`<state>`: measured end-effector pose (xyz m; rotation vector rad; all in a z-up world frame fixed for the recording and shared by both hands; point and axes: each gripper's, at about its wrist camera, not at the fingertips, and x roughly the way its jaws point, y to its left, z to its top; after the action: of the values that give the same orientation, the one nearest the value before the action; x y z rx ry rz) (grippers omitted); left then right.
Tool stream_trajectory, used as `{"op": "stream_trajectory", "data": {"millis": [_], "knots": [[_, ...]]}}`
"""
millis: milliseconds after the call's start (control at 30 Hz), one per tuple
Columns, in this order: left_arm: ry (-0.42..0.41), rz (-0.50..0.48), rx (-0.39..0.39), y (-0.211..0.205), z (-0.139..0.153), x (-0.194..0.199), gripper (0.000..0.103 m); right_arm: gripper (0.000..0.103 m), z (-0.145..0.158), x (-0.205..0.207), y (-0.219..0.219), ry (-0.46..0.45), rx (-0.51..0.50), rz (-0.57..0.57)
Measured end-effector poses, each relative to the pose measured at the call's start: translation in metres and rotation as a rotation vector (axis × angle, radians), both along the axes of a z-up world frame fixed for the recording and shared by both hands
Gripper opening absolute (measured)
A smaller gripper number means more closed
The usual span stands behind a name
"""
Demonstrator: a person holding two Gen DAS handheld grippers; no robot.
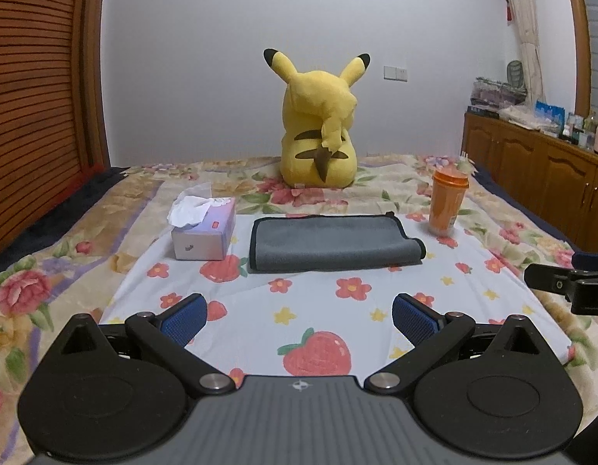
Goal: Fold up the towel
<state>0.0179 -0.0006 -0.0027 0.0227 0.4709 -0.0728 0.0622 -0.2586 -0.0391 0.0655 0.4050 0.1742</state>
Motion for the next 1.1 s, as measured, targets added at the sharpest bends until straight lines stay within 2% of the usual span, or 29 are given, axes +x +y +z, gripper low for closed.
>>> {"op": "stream_trajectory", "data": {"millis": [233, 700, 1100], "knots": [[-0.029, 0.004, -0.01, 0.0, 0.007, -0.004, 0.103, 0.103, 0.002, -0.004, -0.002, -0.027, 0.003, -0.008], [-0.088, 0.012, 0.023, 0.0, 0.013, -0.01, 0.103, 0.103, 0.007, -0.009, -0.008, -0.078, 0.019, -0.026], [-0.087, 0.01, 0.028, 0.0, 0.014, -0.009, 0.103, 0.103, 0.007, -0.01, -0.008, -0.081, 0.019, -0.029]]}}
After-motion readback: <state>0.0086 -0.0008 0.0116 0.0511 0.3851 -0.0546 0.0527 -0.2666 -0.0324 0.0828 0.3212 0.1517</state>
